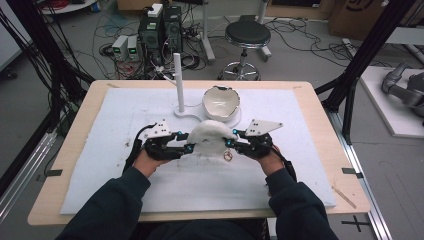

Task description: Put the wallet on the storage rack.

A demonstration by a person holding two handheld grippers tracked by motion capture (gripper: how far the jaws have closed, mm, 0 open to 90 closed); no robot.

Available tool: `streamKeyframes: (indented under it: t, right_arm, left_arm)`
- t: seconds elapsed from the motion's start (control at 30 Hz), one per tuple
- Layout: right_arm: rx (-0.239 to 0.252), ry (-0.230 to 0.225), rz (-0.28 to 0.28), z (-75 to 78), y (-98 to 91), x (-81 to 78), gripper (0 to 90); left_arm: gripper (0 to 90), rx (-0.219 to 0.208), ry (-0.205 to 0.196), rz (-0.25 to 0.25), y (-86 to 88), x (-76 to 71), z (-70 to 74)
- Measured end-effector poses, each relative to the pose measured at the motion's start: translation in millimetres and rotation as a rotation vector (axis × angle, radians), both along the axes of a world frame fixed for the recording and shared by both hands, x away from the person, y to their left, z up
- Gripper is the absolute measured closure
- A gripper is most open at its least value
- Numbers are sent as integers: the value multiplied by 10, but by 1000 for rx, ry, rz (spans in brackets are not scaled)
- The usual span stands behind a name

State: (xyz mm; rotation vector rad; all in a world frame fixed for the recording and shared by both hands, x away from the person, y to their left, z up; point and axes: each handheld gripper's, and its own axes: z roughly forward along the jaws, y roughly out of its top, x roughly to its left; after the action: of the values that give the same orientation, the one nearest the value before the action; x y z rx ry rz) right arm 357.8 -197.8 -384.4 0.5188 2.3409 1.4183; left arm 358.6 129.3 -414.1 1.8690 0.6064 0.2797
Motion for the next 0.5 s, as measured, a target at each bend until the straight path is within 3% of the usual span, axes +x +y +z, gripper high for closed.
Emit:
streamKeyframes:
  t: [0.03,0.07,0.1,0.17,0.2,0.3,0.43,0.47,0.5]
  right_arm:
    - [0,0,0,0,0,0,775]
    - [1,-28,-20,29,-12,7,775]
    - [17,-58,-53,111,-49,58,775]
    - [18,-71,-60,143,-61,88,775]
    - [23,-101,-83,226,-79,167,775]
    - [4,-133,-97,315,-80,261,775]
    - [-36,-184,-119,551,-37,550,774]
    - [-36,-184,-119,551,-37,550,774]
    - [-44,-196,-130,627,-16,675,774]
  left_arm:
    - [476,-9,9,28,29,12,0]
    - [458,-21,12,63,72,27,4]
    - [406,-32,18,84,108,40,6]
    - [399,-55,23,119,184,62,8]
    - [373,-61,27,132,210,68,8]
    - [372,-68,29,160,296,94,3]
    - [372,-74,32,183,361,112,-1]
    - [372,-74,32,186,370,112,1]
    - [372,-78,31,189,381,111,1]
